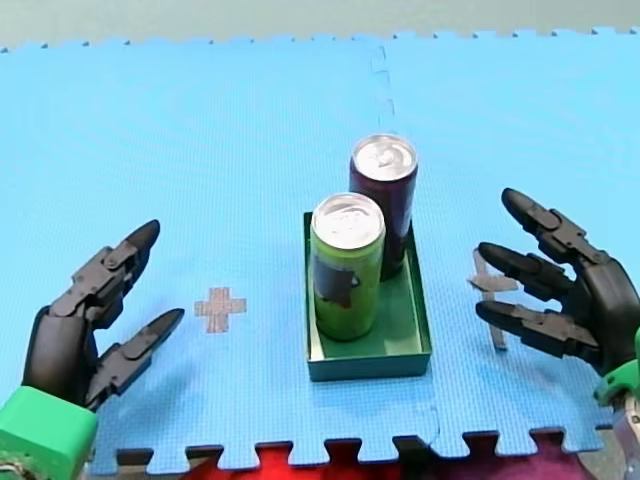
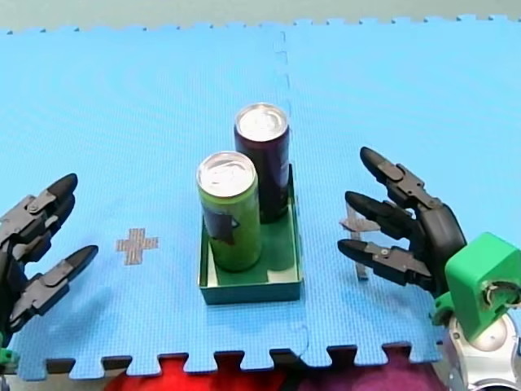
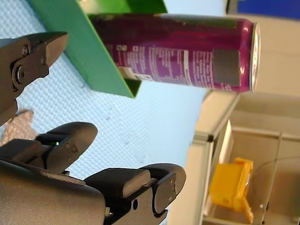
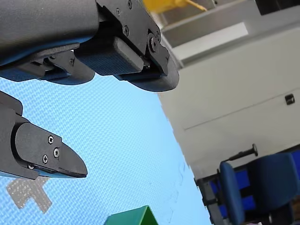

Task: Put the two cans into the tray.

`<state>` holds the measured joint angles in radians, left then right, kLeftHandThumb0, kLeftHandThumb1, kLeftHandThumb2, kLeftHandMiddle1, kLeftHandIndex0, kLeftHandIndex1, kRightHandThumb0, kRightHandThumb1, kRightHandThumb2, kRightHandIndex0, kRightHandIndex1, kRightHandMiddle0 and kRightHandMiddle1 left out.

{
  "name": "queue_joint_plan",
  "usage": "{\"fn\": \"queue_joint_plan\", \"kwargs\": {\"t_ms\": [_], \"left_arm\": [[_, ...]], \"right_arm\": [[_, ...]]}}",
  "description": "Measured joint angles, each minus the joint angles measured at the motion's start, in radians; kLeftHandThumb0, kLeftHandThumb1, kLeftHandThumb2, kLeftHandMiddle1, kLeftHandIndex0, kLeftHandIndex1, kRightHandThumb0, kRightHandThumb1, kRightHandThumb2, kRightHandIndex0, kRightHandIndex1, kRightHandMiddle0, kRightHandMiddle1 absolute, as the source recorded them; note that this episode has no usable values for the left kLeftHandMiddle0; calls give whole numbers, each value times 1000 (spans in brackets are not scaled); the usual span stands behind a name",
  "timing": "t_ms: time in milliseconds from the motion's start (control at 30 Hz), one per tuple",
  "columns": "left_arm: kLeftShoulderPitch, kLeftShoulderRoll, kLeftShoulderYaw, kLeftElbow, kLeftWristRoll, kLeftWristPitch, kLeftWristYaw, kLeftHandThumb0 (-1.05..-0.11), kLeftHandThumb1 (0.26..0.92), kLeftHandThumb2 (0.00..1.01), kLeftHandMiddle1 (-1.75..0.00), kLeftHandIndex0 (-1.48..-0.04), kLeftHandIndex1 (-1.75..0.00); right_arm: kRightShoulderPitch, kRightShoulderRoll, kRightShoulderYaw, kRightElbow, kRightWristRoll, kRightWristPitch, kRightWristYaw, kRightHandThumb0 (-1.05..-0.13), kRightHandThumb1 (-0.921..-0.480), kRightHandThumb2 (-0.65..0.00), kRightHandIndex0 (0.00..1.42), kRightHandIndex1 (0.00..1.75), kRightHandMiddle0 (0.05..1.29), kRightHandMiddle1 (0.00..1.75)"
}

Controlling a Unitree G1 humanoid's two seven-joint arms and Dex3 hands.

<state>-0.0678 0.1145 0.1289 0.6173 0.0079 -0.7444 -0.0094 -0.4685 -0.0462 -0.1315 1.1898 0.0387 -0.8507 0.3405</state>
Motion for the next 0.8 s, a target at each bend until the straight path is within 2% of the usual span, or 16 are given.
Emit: {"fn": "queue_joint_plan", "kwargs": {"t_ms": [233, 267, 500, 800], "left_arm": [[1, -8, -5, -19, 13, 13, 12, -1048, 913, 2, -2, -566, -3], [0, -14, -9, -21, 23, 17, 20, -1048, 912, 1, -2, -566, -3], [-7, -27, -21, -21, 34, 24, 37, -1048, 911, 1, -2, -567, -2], [-11, -29, -26, -20, 34, 25, 40, -1048, 913, 1, 0, -565, -1]], "right_arm": [[-3, -8, -5, 0, 5, 1, 13, -647, -704, 0, 518, 1, 378, 1], [-5, -14, -8, 0, 9, 4, 17, -646, -704, 0, 518, 1, 379, 1], [-9, -27, -13, 1, 18, 7, 33, -641, -705, -1, 516, 0, 378, 0], [-8, -29, -7, -6, 14, 7, 28, -635, -709, -1, 512, 0, 374, 0]]}}
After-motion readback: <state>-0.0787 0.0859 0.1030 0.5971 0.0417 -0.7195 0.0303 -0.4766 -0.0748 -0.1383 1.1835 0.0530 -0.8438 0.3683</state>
